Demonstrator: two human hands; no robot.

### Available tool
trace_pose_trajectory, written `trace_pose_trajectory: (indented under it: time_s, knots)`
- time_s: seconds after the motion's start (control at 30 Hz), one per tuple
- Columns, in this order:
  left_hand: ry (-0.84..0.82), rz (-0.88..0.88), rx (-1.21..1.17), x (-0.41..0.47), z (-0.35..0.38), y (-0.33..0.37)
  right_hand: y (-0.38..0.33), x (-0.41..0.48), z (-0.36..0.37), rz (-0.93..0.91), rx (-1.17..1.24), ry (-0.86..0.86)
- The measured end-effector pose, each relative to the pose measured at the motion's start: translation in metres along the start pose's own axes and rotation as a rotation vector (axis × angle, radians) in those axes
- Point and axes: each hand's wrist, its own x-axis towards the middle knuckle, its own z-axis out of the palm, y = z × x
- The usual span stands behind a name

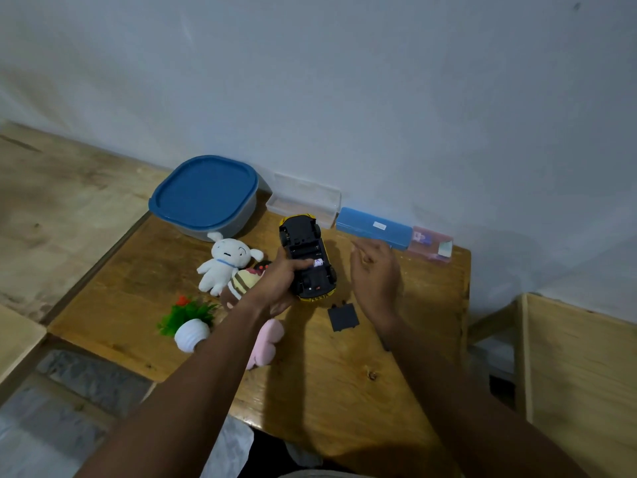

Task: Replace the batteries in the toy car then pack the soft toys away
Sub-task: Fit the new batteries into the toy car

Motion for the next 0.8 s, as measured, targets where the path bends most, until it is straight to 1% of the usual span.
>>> trace_pose_trajectory:
  time_s: [0.03, 0.13, 0.2, 0.37, 0.57, 0.63, 0.67, 0.8]
  knots:
    - [-0.002, -0.006, 0.011, 0.000, 0.000, -0.004, 0.014, 0.006, 0.002, 0.031, -0.073, -0.014]
    - [-0.026, -0.018, 0.054, 0.001, 0.001, -0.012, 0.054, 0.021, 0.004, 0.087, -0.310, -0.136]
    - [-0.028, -0.034, 0.043, 0.000, 0.003, -0.013, 0.074, 0.030, 0.003, 0.052, -0.403, -0.193]
    - [-0.083, -0.079, -0.008, -0.002, 0.001, -0.013, 0.091, 0.048, 0.010, -0.068, -0.484, -0.303]
    - [-0.126, -0.066, -0.016, -0.009, -0.004, -0.011, 0.094, 0.051, 0.017, -0.168, -0.545, -0.382]
    - [-0.122, -0.060, -0.021, -0.011, -0.005, -0.010, 0.088, 0.049, 0.017, -0.145, -0.518, -0.358]
    - [-0.118, -0.059, -0.024, -0.011, -0.006, -0.009, 0.082, 0.046, 0.017, -0.118, -0.468, -0.317]
    - [-0.115, -0.052, -0.022, -0.009, -0.009, -0.004, 0.032, 0.042, 0.013, 0.068, -0.128, -0.113]
